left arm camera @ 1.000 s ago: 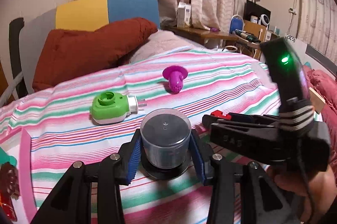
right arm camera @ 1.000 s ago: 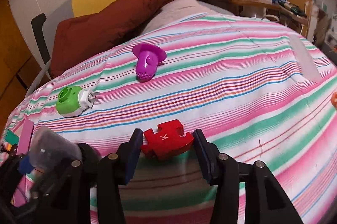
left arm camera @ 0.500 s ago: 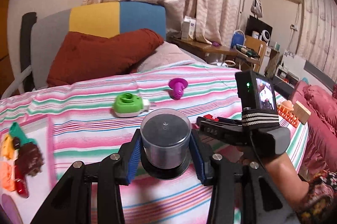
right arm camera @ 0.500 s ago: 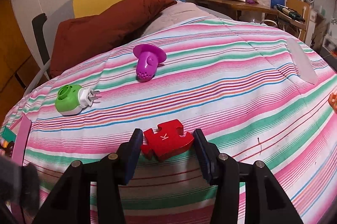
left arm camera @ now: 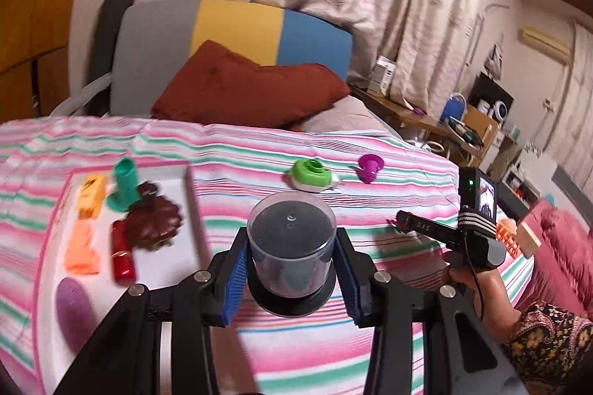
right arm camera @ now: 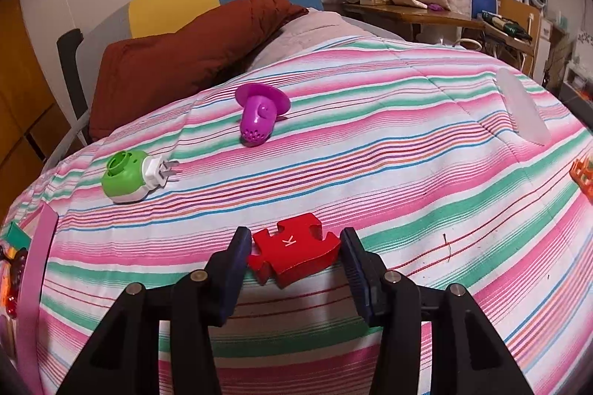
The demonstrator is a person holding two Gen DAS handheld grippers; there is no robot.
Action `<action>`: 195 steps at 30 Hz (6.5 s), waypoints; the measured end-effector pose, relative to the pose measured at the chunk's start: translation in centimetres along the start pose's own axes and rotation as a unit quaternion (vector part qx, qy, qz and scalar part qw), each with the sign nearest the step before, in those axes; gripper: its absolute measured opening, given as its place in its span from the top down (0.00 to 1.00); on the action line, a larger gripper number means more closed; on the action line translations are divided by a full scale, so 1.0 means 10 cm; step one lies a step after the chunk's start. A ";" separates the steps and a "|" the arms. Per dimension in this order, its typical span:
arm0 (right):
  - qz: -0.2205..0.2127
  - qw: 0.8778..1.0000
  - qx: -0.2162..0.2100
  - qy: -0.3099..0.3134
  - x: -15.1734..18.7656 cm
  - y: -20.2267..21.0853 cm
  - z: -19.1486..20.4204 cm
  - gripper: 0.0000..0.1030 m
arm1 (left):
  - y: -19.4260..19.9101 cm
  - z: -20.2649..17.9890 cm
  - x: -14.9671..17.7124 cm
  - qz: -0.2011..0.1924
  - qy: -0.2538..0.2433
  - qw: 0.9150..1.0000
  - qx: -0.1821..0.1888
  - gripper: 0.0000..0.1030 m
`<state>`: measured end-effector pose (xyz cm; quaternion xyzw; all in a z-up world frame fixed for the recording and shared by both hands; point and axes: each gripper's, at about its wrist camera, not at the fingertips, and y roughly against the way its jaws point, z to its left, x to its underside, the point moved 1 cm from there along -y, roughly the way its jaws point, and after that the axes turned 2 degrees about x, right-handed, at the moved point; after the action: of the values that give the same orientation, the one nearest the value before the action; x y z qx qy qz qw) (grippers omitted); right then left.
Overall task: Organize rigid objects
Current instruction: 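Carry the cup and red puzzle piece toward the white tray with both tools, then lower the cup and puzzle piece into the tray and open both tools, then move the left tool to the green plug device and grasp it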
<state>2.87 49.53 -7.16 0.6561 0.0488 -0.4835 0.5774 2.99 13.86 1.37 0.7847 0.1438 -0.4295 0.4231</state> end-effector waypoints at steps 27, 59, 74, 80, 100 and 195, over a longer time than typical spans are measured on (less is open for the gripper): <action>-0.001 0.999 0.029 0.041 0.03 0.01 0.15 0.51 | 0.11 1.27 0.32 0.075 0.065 0.990 -0.098 0.58; -0.033 0.966 -0.212 0.143 0.48 1.15 1.82 0.52 | -0.11 1.15 0.18 0.060 0.012 0.988 -0.141 0.58; -0.010 0.954 -0.249 0.166 0.75 1.24 2.17 0.52 | 0.12 1.16 0.29 0.044 0.016 0.990 -0.136 0.57; -0.003 0.952 -0.249 0.175 0.78 1.23 2.24 0.52 | 0.00 1.29 0.26 0.048 0.035 0.987 -0.151 0.57; 0.035 0.938 -0.261 0.226 0.88 1.05 2.75 0.52 | 0.64 1.24 0.25 -0.025 0.084 0.991 -0.101 0.55; -0.014 0.997 -0.071 -0.021 0.41 0.31 0.29 0.32 | -2.50 -0.40 -0.71 0.177 -0.025 0.984 -0.011 0.43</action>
<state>5.29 44.14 -7.39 0.6023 0.0795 -0.5005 0.6168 -13.70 32.99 -5.35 0.7825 -0.0031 -0.3657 0.5040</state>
